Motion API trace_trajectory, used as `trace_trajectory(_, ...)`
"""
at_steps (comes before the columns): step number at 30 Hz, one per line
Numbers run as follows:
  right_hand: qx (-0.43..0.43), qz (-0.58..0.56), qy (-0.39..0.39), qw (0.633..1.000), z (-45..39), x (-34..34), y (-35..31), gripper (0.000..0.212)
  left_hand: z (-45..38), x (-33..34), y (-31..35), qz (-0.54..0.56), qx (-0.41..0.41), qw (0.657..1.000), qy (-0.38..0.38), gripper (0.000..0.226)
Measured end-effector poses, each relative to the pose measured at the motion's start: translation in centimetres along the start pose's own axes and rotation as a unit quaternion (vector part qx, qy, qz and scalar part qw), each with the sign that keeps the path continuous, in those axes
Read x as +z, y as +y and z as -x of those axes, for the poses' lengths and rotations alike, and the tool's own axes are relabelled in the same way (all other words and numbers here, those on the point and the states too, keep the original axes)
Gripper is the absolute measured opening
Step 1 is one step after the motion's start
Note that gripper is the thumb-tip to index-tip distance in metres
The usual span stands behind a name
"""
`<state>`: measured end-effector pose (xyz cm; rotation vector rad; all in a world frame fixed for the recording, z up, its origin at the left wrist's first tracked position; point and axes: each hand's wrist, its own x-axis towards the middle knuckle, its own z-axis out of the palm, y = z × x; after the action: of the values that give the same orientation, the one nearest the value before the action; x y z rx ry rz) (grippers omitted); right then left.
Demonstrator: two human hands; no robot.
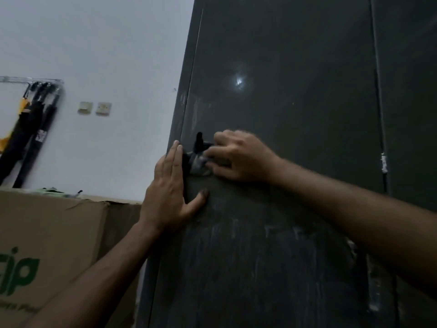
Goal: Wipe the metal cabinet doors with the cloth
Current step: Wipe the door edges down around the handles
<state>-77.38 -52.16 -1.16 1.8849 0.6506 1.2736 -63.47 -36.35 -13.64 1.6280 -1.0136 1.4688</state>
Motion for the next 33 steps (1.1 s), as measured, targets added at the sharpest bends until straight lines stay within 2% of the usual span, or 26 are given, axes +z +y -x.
trace_trajectory(1,0.033,0.016,0.023,0.999,-0.9,-0.5,1.6,0.029,0.0,0.0,-0.1,0.000,0.000,1.000,0.003,0.112)
trace_trajectory(2,0.108,0.030,0.063,0.992,-2.1,-1.0,3.4,0.031,0.0,0.0,-0.1,0.000,0.000,1.000,0.006,0.113)
trace_trajectory(4,0.277,0.041,0.139,0.950,-5.0,-2.0,6.3,0.033,0.1,0.1,0.0,0.000,0.000,1.000,0.011,0.113)
trace_trajectory(5,0.329,0.041,0.155,0.931,-6.1,-1.7,6.3,0.033,0.1,0.2,0.0,0.001,-0.001,1.000,0.015,0.114)
trace_trajectory(6,0.341,0.040,0.151,0.927,-7.0,-0.9,5.1,0.032,0.2,0.2,0.1,0.005,-0.003,1.000,0.018,0.116)
trace_trajectory(7,0.310,0.027,0.142,0.940,-7.5,-0.1,3.2,0.031,0.2,0.2,0.2,0.013,-0.010,1.000,0.018,0.119)
trace_trajectory(9,0.167,-0.020,0.080,0.983,-6.7,1.6,-1.0,0.029,0.2,0.2,0.3,0.030,-0.028,0.999,0.015,0.125)
trace_trajectory(11,0.078,-0.023,0.024,0.996,-5.8,1.7,-1.3,0.031,0.3,0.2,0.1,0.036,-0.031,0.999,0.017,0.129)
trace_trajectory(12,0.090,-0.004,0.036,0.995,-6.5,1.0,0.2,0.033,0.3,0.3,0.1,0.036,-0.026,0.999,0.018,0.131)
trace_trajectory(15,0.276,0.050,0.110,0.954,-10.0,-0.9,5.6,0.035,0.2,0.4,0.0,0.038,-0.016,0.999,0.025,0.137)
trace_trajectory(17,0.308,0.052,0.103,0.944,-11.5,-0.1,5.0,0.035,0.2,0.3,0.0,0.041,-0.019,0.999,0.024,0.136)
trace_trajectory(18,0.277,0.040,0.087,0.956,-11.6,0.5,3.3,0.034,0.2,0.3,0.0,0.048,-0.017,0.998,0.025,0.132)
trace_trajectory(20,0.133,0.011,0.045,0.990,-9.4,1.8,-0.1,0.034,0.3,0.3,-0.1,0.079,-0.008,0.996,0.037,0.121)
trace_trajectory(22,0.017,-0.017,-0.013,1.000,-6.2,1.9,-0.9,0.034,0.4,0.2,-0.2,0.107,0.000,0.993,0.054,0.118)
trace_trajectory(23,0.007,-0.012,-0.027,1.000,-5.6,1.5,-0.1,0.035,0.4,0.2,-0.2,0.116,0.007,0.991,0.060,0.120)
trace_trajectory(27,0.205,0.012,0.064,0.977,-6.8,1.1,1.4,0.034,0.6,0.4,-0.2,0.121,0.021,0.989,0.079,0.125)
trace_trajectory(28,0.210,0.008,0.073,0.975,-6.6,1.7,0.0,0.032,0.6,0.3,-0.2,0.124,0.019,0.989,0.083,0.125)
trace_trajectory(29,0.182,-0.009,0.065,0.981,-5.7,2.3,-2.0,0.032,0.7,0.4,-0.2,0.126,0.018,0.988,0.087,0.124)
trace_trajectory(31,0.061,-0.052,0.011,0.997,-2.4,3.1,-5.9,0.038,0.7,0.4,-0.3,0.115,0.022,0.988,0.096,0.120)
trace_trajectory(33,-0.012,-0.065,-0.051,0.997,0.4,2.5,-6.3,0.041,0.9,0.3,-0.5,0.105,0.026,0.990,0.092,0.116)
